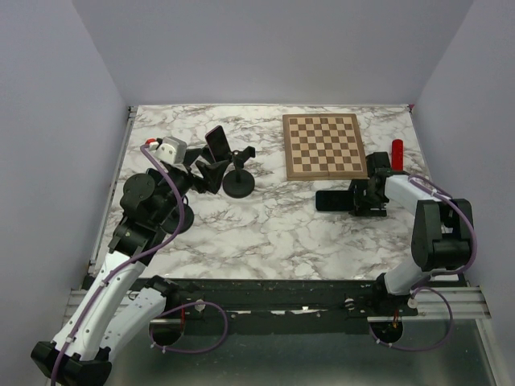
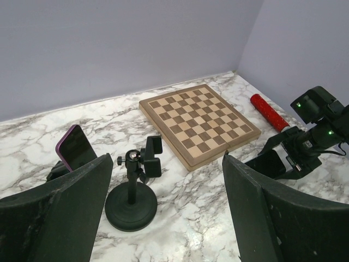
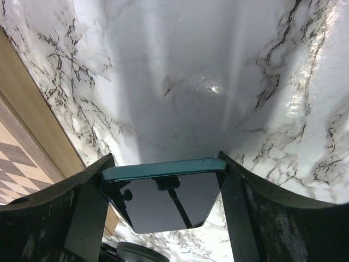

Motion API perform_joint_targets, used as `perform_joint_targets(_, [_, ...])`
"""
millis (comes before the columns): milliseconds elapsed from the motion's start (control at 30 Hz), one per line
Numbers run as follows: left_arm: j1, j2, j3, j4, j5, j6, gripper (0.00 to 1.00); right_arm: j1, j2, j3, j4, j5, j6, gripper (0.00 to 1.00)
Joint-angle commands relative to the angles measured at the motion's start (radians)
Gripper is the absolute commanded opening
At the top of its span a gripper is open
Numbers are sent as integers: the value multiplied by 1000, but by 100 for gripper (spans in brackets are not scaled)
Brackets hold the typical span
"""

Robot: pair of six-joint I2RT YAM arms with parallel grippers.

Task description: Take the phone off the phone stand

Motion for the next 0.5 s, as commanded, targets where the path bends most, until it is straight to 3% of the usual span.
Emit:
perform_joint_targets(0, [-6, -13, -12, 20, -38, -10, 89, -8, 58, -20, 30, 38, 8, 62])
perform_joint_targets(267, [-6, -4, -11, 21, -38, -11, 89, -7, 55, -35, 39, 50, 6, 99])
perform_joint_targets(467, [-6, 4, -14, 24, -34, -12, 89, -7, 57, -28, 36, 33, -7, 100])
